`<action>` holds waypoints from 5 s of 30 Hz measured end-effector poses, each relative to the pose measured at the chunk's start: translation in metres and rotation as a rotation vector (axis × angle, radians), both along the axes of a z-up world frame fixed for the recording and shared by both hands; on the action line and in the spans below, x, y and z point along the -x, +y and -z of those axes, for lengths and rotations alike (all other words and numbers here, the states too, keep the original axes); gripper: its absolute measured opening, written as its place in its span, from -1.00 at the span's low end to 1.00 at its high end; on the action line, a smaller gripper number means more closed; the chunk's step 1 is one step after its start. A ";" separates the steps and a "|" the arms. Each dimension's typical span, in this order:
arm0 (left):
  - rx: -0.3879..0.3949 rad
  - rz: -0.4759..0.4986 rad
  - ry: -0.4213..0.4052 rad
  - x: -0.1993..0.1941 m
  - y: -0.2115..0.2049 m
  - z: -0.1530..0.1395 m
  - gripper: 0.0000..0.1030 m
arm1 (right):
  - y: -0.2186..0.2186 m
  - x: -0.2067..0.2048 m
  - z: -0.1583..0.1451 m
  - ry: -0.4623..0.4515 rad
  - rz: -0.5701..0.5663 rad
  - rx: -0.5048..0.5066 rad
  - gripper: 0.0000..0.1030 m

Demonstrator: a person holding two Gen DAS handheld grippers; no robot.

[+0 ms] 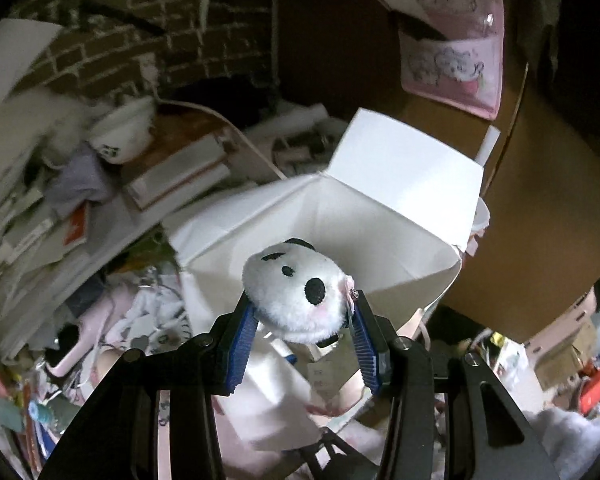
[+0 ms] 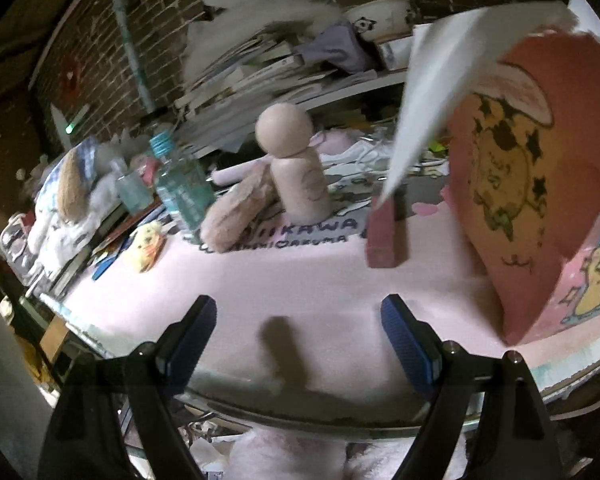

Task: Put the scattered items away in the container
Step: 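Carry the panda plush into the white box and open left gripper, then reach the right gripper to the pink tube and grasp it, then carry the pink tube into the white box and open right gripper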

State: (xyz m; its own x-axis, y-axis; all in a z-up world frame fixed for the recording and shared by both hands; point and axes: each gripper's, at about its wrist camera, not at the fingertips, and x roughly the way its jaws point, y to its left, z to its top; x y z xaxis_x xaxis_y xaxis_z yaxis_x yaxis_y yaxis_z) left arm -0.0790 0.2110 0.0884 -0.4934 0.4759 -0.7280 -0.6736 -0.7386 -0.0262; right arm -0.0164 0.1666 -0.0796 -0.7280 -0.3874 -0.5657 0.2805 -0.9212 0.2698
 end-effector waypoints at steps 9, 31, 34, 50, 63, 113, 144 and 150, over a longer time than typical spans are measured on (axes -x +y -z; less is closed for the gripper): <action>0.073 0.071 -0.186 0.032 0.032 0.021 -0.22 | 0.006 -0.002 0.001 0.011 0.017 0.044 0.61; -0.029 0.020 -0.178 0.034 -0.005 0.006 0.69 | 0.011 -0.006 0.002 0.024 0.025 0.067 0.61; -0.039 -0.024 -0.067 0.021 -0.025 -0.007 0.72 | 0.013 -0.008 0.003 0.034 0.043 0.059 0.61; -0.121 -0.438 0.189 -0.040 -0.191 0.038 0.77 | -0.004 -0.021 -0.001 0.148 0.097 -0.120 0.59; -0.341 -0.438 0.164 -0.064 -0.259 0.092 0.77 | -0.022 0.010 -0.003 0.184 0.208 -0.340 -0.25; -0.429 -0.425 0.120 -0.060 -0.268 0.110 0.79 | -0.040 0.009 0.001 0.166 0.086 -0.289 -0.71; -0.399 -0.440 0.111 -0.076 -0.260 0.105 0.79 | 0.041 -0.004 -0.141 0.279 0.105 -0.340 -0.71; -0.388 -0.432 0.104 -0.073 -0.255 0.106 0.79 | 0.071 0.019 -0.151 0.135 0.093 -0.381 -0.71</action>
State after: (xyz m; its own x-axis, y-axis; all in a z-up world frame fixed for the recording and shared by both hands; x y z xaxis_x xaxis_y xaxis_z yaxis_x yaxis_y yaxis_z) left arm -0.0057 -0.0440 -0.0177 -0.7613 0.4379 -0.4782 -0.3275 -0.8962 -0.2992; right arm -0.0349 0.2373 0.0715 -0.8276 -0.0983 -0.5527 0.2011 -0.9711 -0.1285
